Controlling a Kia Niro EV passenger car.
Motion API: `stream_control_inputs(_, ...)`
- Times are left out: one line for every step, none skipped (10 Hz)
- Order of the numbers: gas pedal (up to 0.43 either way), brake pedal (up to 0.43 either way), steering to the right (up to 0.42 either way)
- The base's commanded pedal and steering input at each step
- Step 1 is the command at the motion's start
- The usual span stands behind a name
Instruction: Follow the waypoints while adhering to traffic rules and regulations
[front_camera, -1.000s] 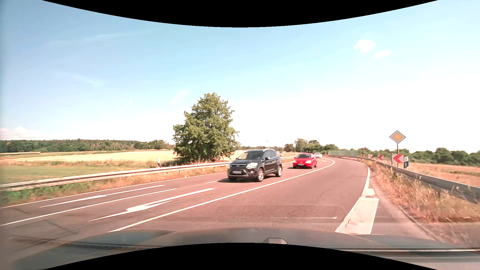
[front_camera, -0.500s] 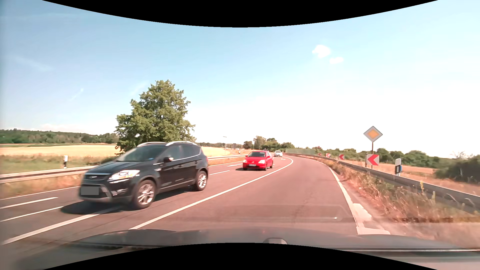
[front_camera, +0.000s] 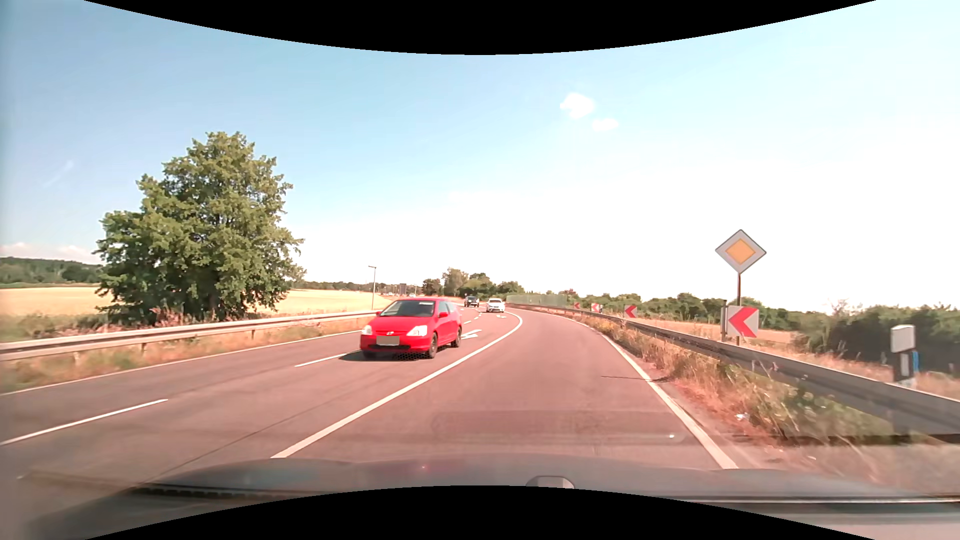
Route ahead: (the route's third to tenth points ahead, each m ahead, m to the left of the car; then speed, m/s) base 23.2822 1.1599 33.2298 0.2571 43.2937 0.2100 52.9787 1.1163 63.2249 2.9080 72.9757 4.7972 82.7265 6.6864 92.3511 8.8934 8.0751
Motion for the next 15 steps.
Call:
stream_control_inputs(0.287,0.0,0.104)
stream_control_inputs(0.287,0.0,0.091)
stream_control_inputs(0.287,0.0,0.081)
stream_control_inputs(0.287,0.0,0.072)
stream_control_inputs(0.287,0.0,0.061)
stream_control_inputs(0.287,0.0,0.05)
stream_control_inputs(0.287,0.0,0.041)
stream_control_inputs(0.287,0.0,0.025)
stream_control_inputs(0.287,0.0,0.01)
stream_control_inputs(0.287,0.0,-0.001)
stream_control_inputs(0.287,0.0,-0.005)
stream_control_inputs(0.287,0.0,-0.005)
stream_control_inputs(0.287,0.0,-0.005)
stream_control_inputs(0.287,0.0,-0.005)
stream_control_inputs(0.287,0.0,-0.006)
